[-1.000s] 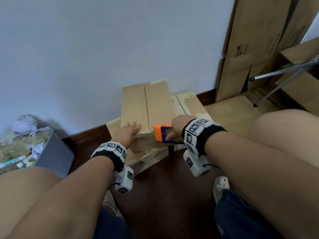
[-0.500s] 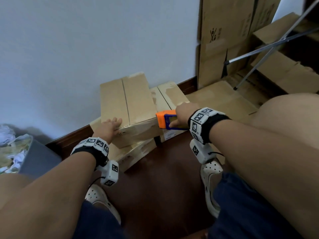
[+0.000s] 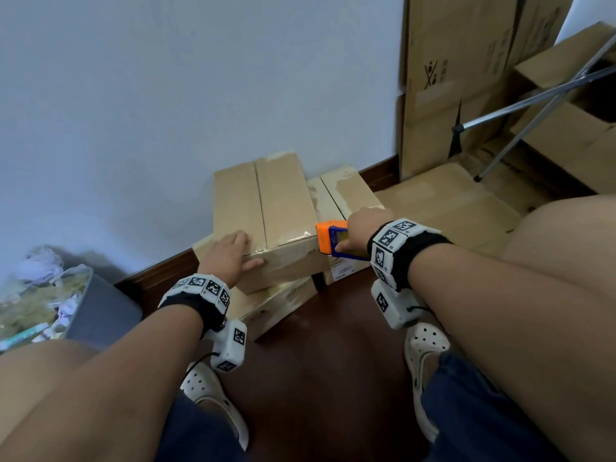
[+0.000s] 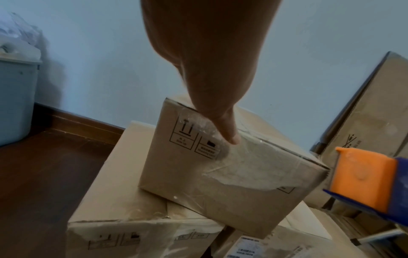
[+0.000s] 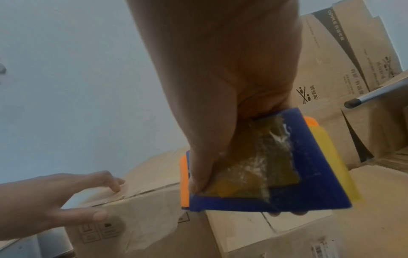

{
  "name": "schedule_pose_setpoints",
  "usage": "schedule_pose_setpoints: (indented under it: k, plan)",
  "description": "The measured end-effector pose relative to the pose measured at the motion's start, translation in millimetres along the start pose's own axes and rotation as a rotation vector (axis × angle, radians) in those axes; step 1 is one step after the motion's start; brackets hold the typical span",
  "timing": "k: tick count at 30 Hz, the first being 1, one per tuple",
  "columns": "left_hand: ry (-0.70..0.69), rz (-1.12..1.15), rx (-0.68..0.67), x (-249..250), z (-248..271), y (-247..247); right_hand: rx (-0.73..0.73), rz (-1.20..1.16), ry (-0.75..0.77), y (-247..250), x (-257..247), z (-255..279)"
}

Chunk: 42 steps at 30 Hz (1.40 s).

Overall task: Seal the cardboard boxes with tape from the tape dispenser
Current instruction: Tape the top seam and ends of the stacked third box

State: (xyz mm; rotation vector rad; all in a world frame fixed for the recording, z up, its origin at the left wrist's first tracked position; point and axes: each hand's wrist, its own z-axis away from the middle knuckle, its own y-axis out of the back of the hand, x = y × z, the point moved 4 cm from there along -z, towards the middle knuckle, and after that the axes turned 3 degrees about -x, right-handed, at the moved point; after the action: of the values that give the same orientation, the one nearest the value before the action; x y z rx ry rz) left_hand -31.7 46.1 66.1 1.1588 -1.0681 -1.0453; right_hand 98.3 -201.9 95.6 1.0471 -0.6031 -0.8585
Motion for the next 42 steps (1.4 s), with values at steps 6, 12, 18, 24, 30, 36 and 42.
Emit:
schedule_pose_setpoints:
  k: [6, 12, 18, 24, 30, 36, 42]
  plan:
    - [-0.135, -0.129, 0.028, 22, -19, -4, 0.001, 0.020, -0.027, 2, -2, -2]
    - [-0.197, -0.119, -0.159, 10, -44, -12, -0.090, -0.049, -0.079, 3, -18, -13]
    - [-0.220, -0.178, -0.361, 14, -57, -9, -0.075, -0.088, -0.083, 10, -14, -13]
    - [-0.355, -0.334, -0.223, 52, -58, 1, -0.171, -0.119, -0.153, 6, -25, -21]
    - [-0.306, -0.159, -0.195, 47, -57, -23, -0.174, -0.093, -0.110, 2, -25, -25]
    - [-0.271, -0.186, -0.249, 57, -68, -8, -0.168, -0.083, -0.162, -3, -25, -24]
    - [-0.251, -0.124, -0.176, 82, -71, -17, -0.137, -0.011, -0.063, 6, -12, -17]
